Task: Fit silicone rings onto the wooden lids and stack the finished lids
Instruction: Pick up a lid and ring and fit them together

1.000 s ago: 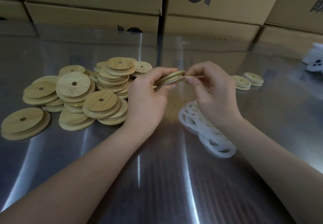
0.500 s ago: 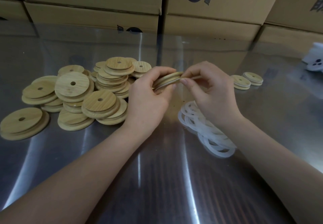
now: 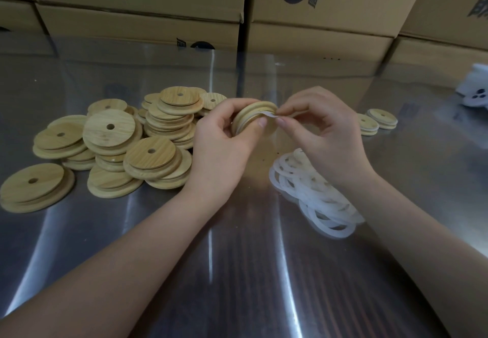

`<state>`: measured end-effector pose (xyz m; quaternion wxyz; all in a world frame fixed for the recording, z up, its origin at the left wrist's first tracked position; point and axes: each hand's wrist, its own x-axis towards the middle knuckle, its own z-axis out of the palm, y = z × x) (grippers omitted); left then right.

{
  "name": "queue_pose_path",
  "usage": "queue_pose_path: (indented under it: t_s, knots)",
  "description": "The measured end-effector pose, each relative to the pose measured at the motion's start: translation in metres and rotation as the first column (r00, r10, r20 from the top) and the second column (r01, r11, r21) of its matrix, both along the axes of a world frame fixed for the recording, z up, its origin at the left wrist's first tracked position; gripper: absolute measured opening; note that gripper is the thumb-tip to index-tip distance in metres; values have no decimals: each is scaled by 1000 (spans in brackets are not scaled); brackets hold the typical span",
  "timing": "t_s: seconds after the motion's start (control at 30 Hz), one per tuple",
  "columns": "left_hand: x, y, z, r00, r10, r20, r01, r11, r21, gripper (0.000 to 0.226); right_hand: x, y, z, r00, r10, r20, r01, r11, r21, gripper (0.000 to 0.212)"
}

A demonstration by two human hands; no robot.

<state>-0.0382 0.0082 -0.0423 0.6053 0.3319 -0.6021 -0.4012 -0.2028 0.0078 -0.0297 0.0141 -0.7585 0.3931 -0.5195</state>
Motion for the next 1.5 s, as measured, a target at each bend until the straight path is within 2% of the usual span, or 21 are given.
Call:
queue_pose_path:
  t_s: [0.2,0.37,0.53,0.73,0.9,1.17,1.5]
  knots:
    - [1,-2,-2,999,-47,9,47,998,46,27,2,1,0,1000,24,-1,-24,1000,8,4]
    - [1,-5,-1,998,-52,37,52,999,14,25,3,2,1,1000,3,15,-4,999,43,4]
    - [3,-8,-1,997,-47,62,48,999,-18,28,5,3,2,997,-6,80,-2,995,101,13]
    - [4,-9,-2,996,-53,75,56,997,-44,28,6,4,3,995,-32,98,23,995,93,13]
    - [4,-8,-1,996,-52,78,56,997,-58,27,6,5,4,996,-47,71,42,997,67,11]
    - [3,-5,-1,996,-54,67,56,998,-30,24,4,5,5,996,-54,64,47,993,111,5]
    - [3,-5,-2,998,-56,37,57,998,-14,27,5,8,9,998,-56,35,52,993,108,8]
